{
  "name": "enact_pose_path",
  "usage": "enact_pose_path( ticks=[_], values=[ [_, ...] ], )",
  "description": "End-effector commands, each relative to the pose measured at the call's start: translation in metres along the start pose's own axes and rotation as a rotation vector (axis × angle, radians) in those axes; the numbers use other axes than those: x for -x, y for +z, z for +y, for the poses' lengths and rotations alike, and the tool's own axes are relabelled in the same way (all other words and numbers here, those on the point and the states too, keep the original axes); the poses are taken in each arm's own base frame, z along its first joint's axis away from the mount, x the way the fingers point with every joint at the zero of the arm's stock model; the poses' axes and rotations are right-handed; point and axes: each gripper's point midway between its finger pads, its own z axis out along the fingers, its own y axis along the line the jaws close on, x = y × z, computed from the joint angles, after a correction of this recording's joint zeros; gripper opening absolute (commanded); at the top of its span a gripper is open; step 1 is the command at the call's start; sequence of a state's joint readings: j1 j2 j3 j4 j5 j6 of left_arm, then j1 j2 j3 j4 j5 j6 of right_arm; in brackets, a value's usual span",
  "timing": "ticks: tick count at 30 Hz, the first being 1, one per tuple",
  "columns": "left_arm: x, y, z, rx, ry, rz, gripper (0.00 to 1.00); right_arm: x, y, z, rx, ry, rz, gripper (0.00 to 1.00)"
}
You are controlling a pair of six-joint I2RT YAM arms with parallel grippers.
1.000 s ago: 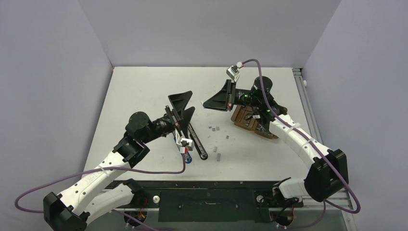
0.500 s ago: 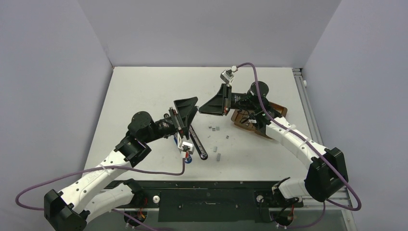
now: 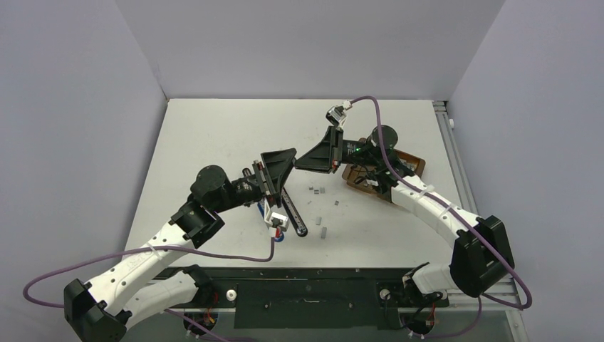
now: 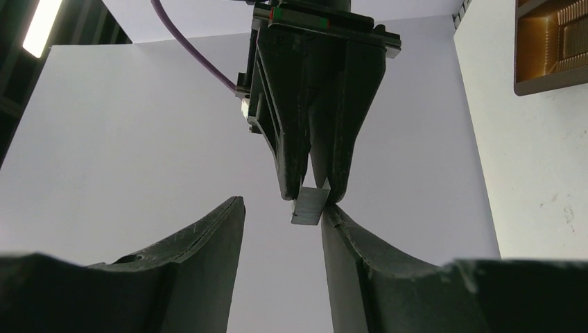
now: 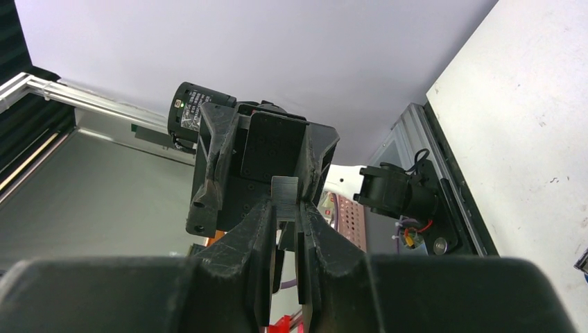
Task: Load the staples into the stapler
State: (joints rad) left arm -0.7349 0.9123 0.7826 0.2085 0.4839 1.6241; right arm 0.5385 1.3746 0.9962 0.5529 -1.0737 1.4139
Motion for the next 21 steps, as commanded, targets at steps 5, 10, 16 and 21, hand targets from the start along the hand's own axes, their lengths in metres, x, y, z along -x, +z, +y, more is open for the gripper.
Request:
enact_pose_path(
  ticks=[5, 10, 16, 21],
  values=[
    [0.007, 0.000, 0.023, 0.033, 0.030, -0.028, 0.38, 0.001, 0.004, 0.009, 0.070, -0.046, -0.018, 0.09],
    [0.009, 0.001, 0.020, 0.022, 0.028, -0.034, 0.32, 0.002, 0.005, 0.008, 0.074, -0.043, -0.020, 0.09],
    [0.016, 0.000, 0.010, -0.011, 0.022, -0.053, 0.29, 0.004, 0.005, 0.010, 0.088, -0.042, -0.033, 0.09],
    [0.017, 0.001, 0.006, -0.026, 0.026, -0.058, 0.29, 0.005, 0.006, 0.011, 0.103, -0.039, -0.039, 0.09]
  ],
)
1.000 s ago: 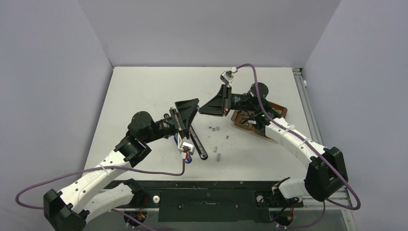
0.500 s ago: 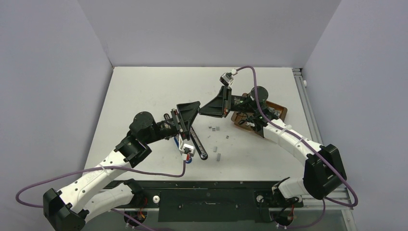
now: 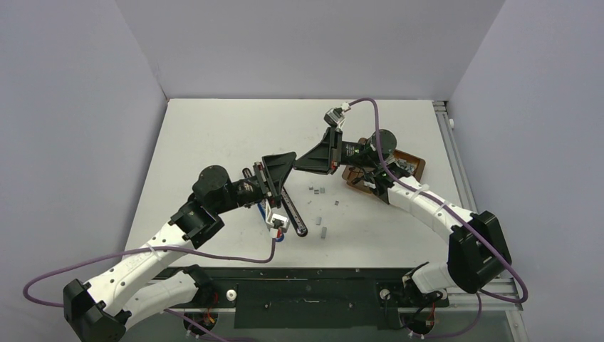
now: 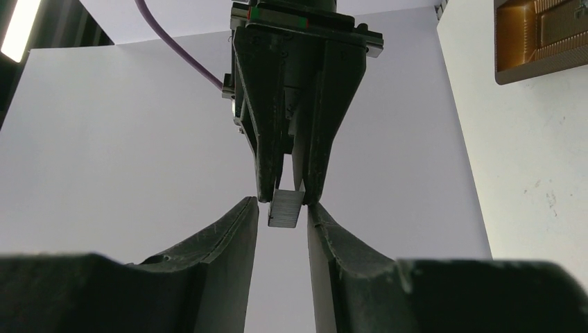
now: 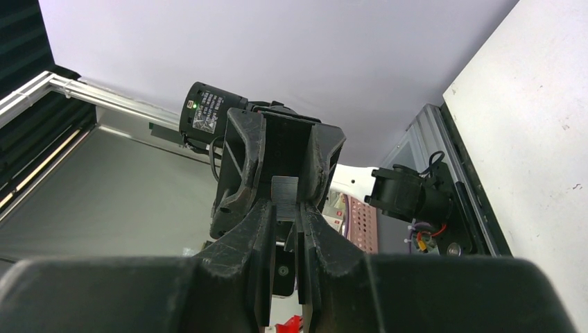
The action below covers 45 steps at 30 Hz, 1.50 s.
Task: Load the staples into the stapler
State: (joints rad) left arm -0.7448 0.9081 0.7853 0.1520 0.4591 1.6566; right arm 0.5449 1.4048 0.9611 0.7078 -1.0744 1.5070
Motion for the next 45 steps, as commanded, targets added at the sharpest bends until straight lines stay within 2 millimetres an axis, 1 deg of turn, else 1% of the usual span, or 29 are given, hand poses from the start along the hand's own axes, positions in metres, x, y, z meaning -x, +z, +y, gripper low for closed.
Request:
enact_pose_path(
  ticks=[1, 4, 5, 6, 8, 9, 10, 11, 14, 16, 19, 22, 23, 25, 28, 30, 31, 32, 34, 36, 40, 41, 43, 45],
  values=[
    [0.017, 0.002, 0.016, 0.019, 0.019, -0.070, 0.29, 0.005, 0.004, 0.010, 0.052, -0.058, -0.035, 0.09],
    [0.016, 0.002, 0.019, 0.022, 0.016, -0.065, 0.25, 0.004, 0.004, 0.007, 0.047, -0.053, -0.033, 0.09],
    [0.015, 0.003, 0.019, 0.023, 0.015, -0.063, 0.20, 0.004, 0.004, 0.006, 0.045, -0.050, -0.034, 0.09],
    [0.016, 0.003, 0.019, 0.023, 0.014, -0.064, 0.18, 0.004, 0.004, 0.005, 0.045, -0.049, -0.033, 0.09],
    [0.016, 0.003, 0.018, 0.022, 0.014, -0.065, 0.16, 0.004, 0.005, 0.004, 0.045, -0.048, -0.034, 0.09],
    [0.017, 0.003, 0.017, 0.020, 0.012, -0.067, 0.16, 0.004, 0.005, 0.005, 0.047, -0.050, -0.033, 0.12],
    [0.017, 0.004, 0.016, 0.017, 0.012, -0.068, 0.15, 0.004, 0.006, 0.005, 0.048, -0.052, -0.034, 0.16],
    [0.017, 0.004, 0.015, 0.013, 0.011, -0.067, 0.11, 0.005, 0.005, 0.006, 0.048, -0.056, -0.035, 0.19],
    [0.017, 0.005, 0.010, -0.003, 0.005, -0.068, 0.09, 0.008, 0.003, 0.005, 0.031, -0.066, -0.037, 0.38],
    [0.018, 0.006, 0.003, -0.026, -0.001, -0.073, 0.08, 0.017, -0.004, 0.002, -0.007, -0.083, -0.059, 0.52],
    [0.021, 0.006, -0.013, -0.075, -0.010, -0.088, 0.06, 0.030, -0.018, -0.006, -0.086, -0.094, -0.087, 0.68],
    [0.025, 0.005, -0.039, -0.157, -0.025, -0.106, 0.06, 0.046, -0.036, -0.010, -0.179, -0.133, -0.129, 0.74],
    [0.028, 0.005, -0.048, -0.186, -0.030, -0.118, 0.06, 0.052, -0.044, -0.017, -0.241, -0.139, -0.149, 0.75],
    [0.032, 0.005, -0.067, -0.245, -0.031, -0.143, 0.06, 0.064, -0.063, -0.039, -0.414, -0.143, -0.190, 0.76],
    [0.044, 0.010, -0.097, -0.342, -0.015, -0.215, 0.06, 0.077, -0.089, -0.073, -0.661, -0.149, -0.232, 0.77],
    [0.053, 0.018, -0.116, -0.408, 0.000, -0.267, 0.06, 0.081, -0.097, -0.085, -0.739, -0.143, -0.255, 0.77],
    [0.059, 0.023, -0.133, -0.465, -0.008, -0.297, 0.06, 0.082, -0.101, -0.089, -0.766, -0.141, -0.264, 0.77],
    [0.064, 0.028, -0.142, -0.505, -0.001, -0.325, 0.06, 0.084, -0.104, -0.092, -0.787, -0.141, -0.276, 0.77],
    [0.076, 0.036, -0.168, -0.595, 0.031, -0.393, 0.06, 0.086, -0.109, -0.097, -0.826, -0.146, -0.295, 0.77],
    [0.086, 0.047, -0.189, -0.652, 0.079, -0.458, 0.06, 0.088, -0.116, -0.100, -0.865, -0.156, -0.310, 0.77],
    [0.106, 0.068, -0.222, -0.793, 0.150, -0.574, 0.09, 0.089, -0.127, -0.104, -0.925, -0.165, -0.328, 0.77],
    [0.110, 0.072, -0.231, -0.834, 0.171, -0.603, 0.10, 0.089, -0.129, -0.105, -0.937, -0.165, -0.332, 0.77],
    [0.116, 0.081, -0.242, -0.890, 0.207, -0.648, 0.11, 0.088, -0.134, -0.106, -0.950, -0.164, -0.337, 0.77],
    [0.121, 0.087, -0.257, -0.959, 0.237, -0.672, 0.12, 0.086, -0.138, -0.107, -0.954, -0.156, -0.340, 0.77]
  ],
)
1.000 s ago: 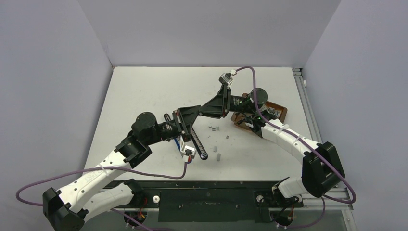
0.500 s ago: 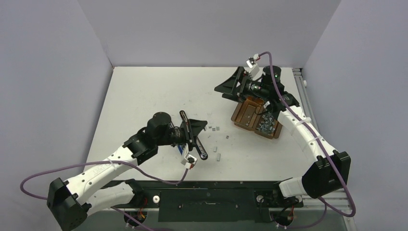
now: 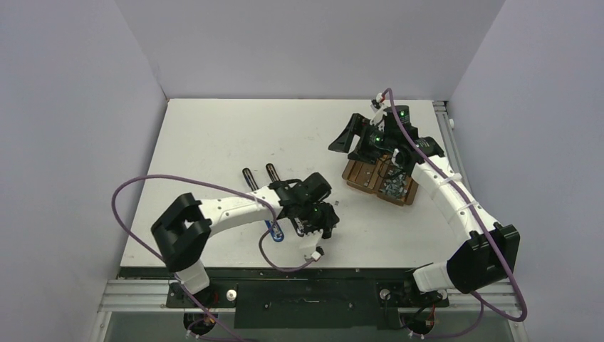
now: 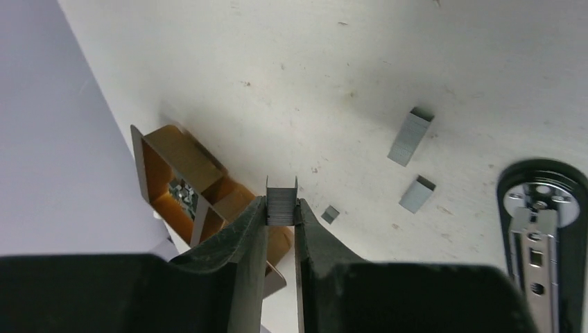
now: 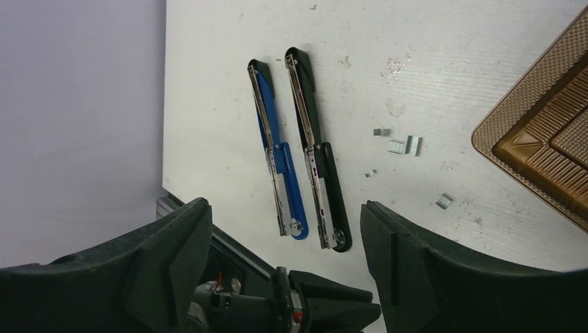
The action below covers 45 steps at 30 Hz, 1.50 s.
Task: Load the staples into the stapler
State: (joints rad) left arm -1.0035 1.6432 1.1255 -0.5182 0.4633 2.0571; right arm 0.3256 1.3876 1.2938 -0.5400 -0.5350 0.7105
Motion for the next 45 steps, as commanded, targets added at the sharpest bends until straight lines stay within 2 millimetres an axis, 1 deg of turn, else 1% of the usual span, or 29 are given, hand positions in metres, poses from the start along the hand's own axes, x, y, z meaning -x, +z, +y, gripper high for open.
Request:
enact_pose_path(
  ticks=[1, 4, 6, 9, 15, 19, 23, 26, 28, 30, 32, 34, 37, 39, 41, 43, 45],
  values=[
    [0.006, 0.019, 0.007, -0.164, 0.255, -0.053, 0.13, 0.011, -0.016, -0.004, -0.034, -0.034, -0.062, 0.77],
    [0.001, 0.037, -0.007, -0.286, 0.281, -0.067, 0.13, 0.013, -0.022, -0.007, -0.037, -0.029, -0.074, 0.77],
    [-0.003, 0.044, -0.012, -0.334, 0.306, -0.062, 0.14, 0.014, -0.026, -0.007, -0.033, -0.027, -0.079, 0.77],
    [-0.006, 0.054, -0.020, -0.392, 0.330, -0.056, 0.14, 0.014, -0.028, -0.008, -0.025, -0.022, -0.074, 0.77],
    [-0.012, 0.066, -0.033, -0.496, 0.346, -0.027, 0.14, 0.012, -0.029, -0.010, -0.019, -0.021, -0.068, 0.77],
    [-0.018, 0.073, -0.031, -0.524, 0.357, -0.004, 0.15, 0.010, -0.030, -0.010, -0.013, -0.020, -0.064, 0.77],
    [-0.020, 0.078, -0.029, -0.518, 0.373, 0.007, 0.15, 0.007, -0.031, -0.009, -0.005, -0.016, -0.059, 0.77],
    [-0.019, 0.079, -0.031, -0.527, 0.366, 0.013, 0.21, 0.007, -0.031, -0.009, -0.002, -0.013, -0.059, 0.77],
    [-0.017, 0.078, -0.032, -0.526, 0.361, 0.013, 0.31, 0.008, -0.031, -0.009, 0.000, -0.015, -0.061, 0.77],
    [-0.017, 0.078, -0.030, -0.506, 0.357, 0.015, 0.36, 0.008, -0.032, -0.009, -0.002, -0.016, -0.059, 0.77],
    [-0.016, 0.079, -0.023, -0.472, 0.353, 0.018, 0.39, 0.008, -0.033, -0.008, -0.002, -0.018, -0.061, 0.77],
    [-0.018, 0.078, -0.011, -0.424, 0.351, 0.036, 0.40, 0.011, -0.034, -0.007, -0.005, -0.022, -0.064, 0.77],
    [-0.024, 0.066, 0.012, -0.360, 0.325, 0.087, 0.41, 0.014, -0.036, -0.008, -0.019, -0.028, -0.075, 0.77],
    [-0.028, 0.046, 0.029, -0.301, 0.297, 0.134, 0.42, 0.015, -0.037, -0.011, -0.034, -0.034, -0.077, 0.77],
    [-0.036, 0.022, 0.042, -0.236, 0.245, 0.195, 0.42, 0.015, -0.036, -0.015, -0.056, -0.038, -0.079, 0.77],
    [-0.047, -0.010, 0.051, -0.167, 0.166, 0.267, 0.43, 0.014, -0.033, -0.021, -0.073, -0.037, -0.076, 0.77],
    [-0.060, -0.048, 0.050, -0.112, 0.051, 0.341, 0.44, 0.010, -0.028, -0.027, -0.085, -0.032, -0.065, 0.77]
  ],
)
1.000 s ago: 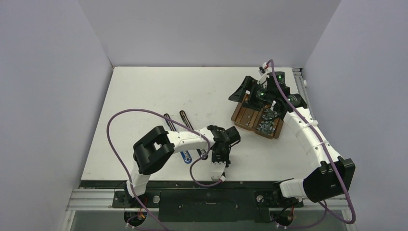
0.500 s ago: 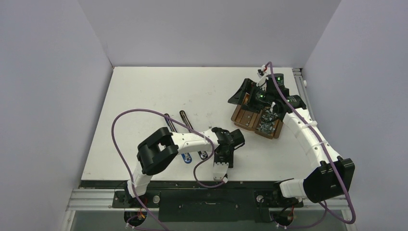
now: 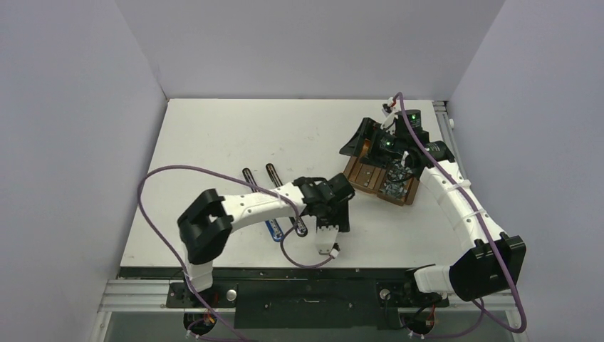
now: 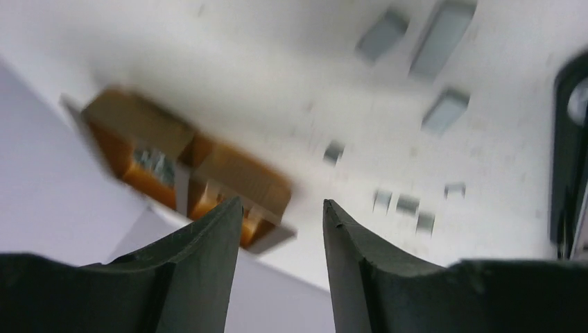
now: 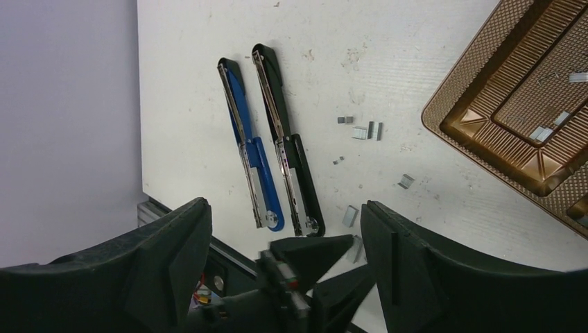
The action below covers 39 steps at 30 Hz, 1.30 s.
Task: Load the staples into the stapler
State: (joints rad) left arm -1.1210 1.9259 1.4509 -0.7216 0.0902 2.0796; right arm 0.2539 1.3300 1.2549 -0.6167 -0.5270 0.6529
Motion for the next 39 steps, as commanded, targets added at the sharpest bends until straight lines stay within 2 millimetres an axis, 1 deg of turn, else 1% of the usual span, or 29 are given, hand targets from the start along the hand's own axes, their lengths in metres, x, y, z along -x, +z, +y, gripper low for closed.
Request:
enact_pose_path(
  ticks=[1, 4, 7, 8, 9, 10, 12, 13, 15, 16, 17, 18, 22, 26, 33, 35, 39],
  values=[
    [-0.050, -0.104, 0.004, 0.201, -0.130, 0.172, 0.44, 0.009, -0.003, -0.001, -0.023, -0.037, -0.046, 0.77],
    [-0.075, -0.151, -0.034, 0.284, -0.374, 0.246, 0.45, -0.003, 0.012, -0.002, -0.064, -0.071, -0.019, 0.77],
    [-0.095, -0.188, -0.077, 0.375, -0.672, 0.302, 0.49, -0.017, 0.030, -0.004, -0.137, -0.133, 0.008, 0.77],
    [-0.100, -0.199, -0.087, 0.416, -0.768, 0.317, 0.51, -0.024, 0.037, -0.007, -0.161, -0.150, 0.023, 0.77],
    [-0.104, -0.209, -0.100, 0.455, -0.876, 0.328, 0.55, -0.028, 0.043, -0.010, -0.185, -0.169, 0.027, 0.77],
    [-0.107, -0.219, -0.110, 0.499, -0.973, 0.337, 0.64, -0.034, 0.048, -0.013, -0.197, -0.188, 0.032, 0.76],
    [-0.112, -0.229, -0.132, 0.569, -1.149, 0.350, 0.73, -0.042, 0.058, -0.018, -0.209, -0.232, 0.029, 0.75],
    [-0.113, -0.237, -0.139, 0.616, -1.222, 0.352, 0.78, -0.046, 0.064, -0.021, -0.211, -0.255, 0.034, 0.75],
    [-0.111, -0.238, -0.150, 0.675, -1.372, 0.329, 0.80, -0.053, 0.077, -0.024, -0.215, -0.307, 0.040, 0.75],
    [-0.109, -0.238, -0.154, 0.692, -1.423, 0.318, 0.84, -0.055, 0.083, -0.027, -0.220, -0.323, 0.046, 0.75],
    [-0.108, -0.238, -0.158, 0.707, -1.465, 0.312, 0.94, -0.059, 0.089, -0.030, -0.225, -0.333, 0.055, 0.75],
    [-0.106, -0.236, -0.161, 0.716, -1.495, 0.306, 0.98, -0.061, 0.094, -0.033, -0.231, -0.335, 0.063, 0.75],
    [-0.098, -0.226, -0.165, 0.710, -1.534, 0.276, 0.96, -0.074, 0.116, -0.046, -0.284, -0.350, 0.086, 0.73],
    [-0.097, -0.220, -0.166, 0.702, -1.537, 0.271, 0.96, -0.089, 0.132, -0.057, -0.366, -0.399, 0.091, 0.65],
    [-0.093, -0.221, -0.166, 0.699, -1.523, 0.260, 0.96, -0.104, 0.149, -0.081, -0.477, -0.447, 0.084, 0.49],
    [-0.092, -0.223, -0.165, 0.703, -1.520, 0.254, 0.96, -0.107, 0.152, -0.087, -0.496, -0.453, 0.090, 0.43],
    [-0.091, -0.225, -0.163, 0.705, -1.519, 0.246, 0.96, -0.115, 0.155, -0.099, -0.533, -0.465, 0.108, 0.42]
  ],
)
